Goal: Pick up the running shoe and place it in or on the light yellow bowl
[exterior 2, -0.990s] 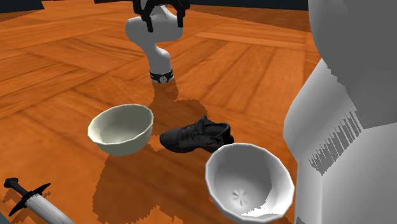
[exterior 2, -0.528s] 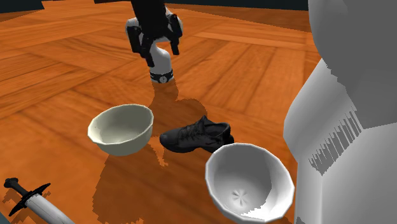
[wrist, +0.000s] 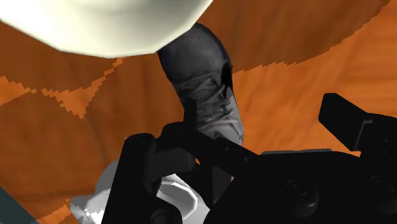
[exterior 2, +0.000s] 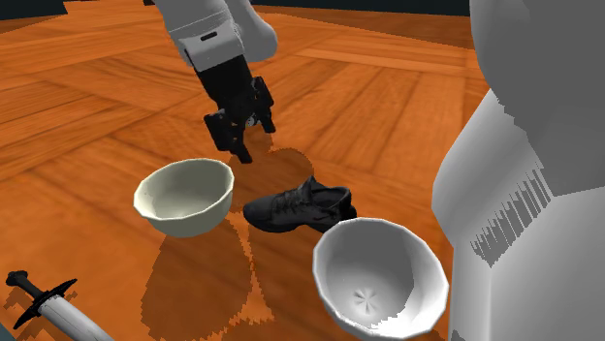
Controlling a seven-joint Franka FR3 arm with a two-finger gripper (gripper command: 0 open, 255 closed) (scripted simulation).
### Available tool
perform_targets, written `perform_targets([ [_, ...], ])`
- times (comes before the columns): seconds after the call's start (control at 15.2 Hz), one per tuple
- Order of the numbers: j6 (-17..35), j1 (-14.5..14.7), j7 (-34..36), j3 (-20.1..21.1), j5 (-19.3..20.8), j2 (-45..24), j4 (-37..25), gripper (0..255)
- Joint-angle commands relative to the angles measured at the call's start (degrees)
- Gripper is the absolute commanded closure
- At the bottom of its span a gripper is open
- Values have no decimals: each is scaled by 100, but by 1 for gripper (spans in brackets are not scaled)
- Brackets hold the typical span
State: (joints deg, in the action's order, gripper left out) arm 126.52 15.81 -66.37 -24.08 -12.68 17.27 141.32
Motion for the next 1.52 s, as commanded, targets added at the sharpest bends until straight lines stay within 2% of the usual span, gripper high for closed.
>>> perform_targets([
  [0.0,173,279,-882,-256,-505,-578,-253,0],
  [0.26,158,583,-2594,-494,-1642,-1721,-867,0],
  [0.33,139,570,-2739,-473,-1742,-1824,-930,0],
  [0.79,571,643,-3057,-322,-2247,-2246,-807,0],
  [1.32,570,641,-3056,-320,-2246,-2246,-806,0],
  [1.39,570,641,-3056,-320,-2246,-2246,-806,255],
  [1.45,570,641,-3056,-320,-2246,-2246,-806,255],
])
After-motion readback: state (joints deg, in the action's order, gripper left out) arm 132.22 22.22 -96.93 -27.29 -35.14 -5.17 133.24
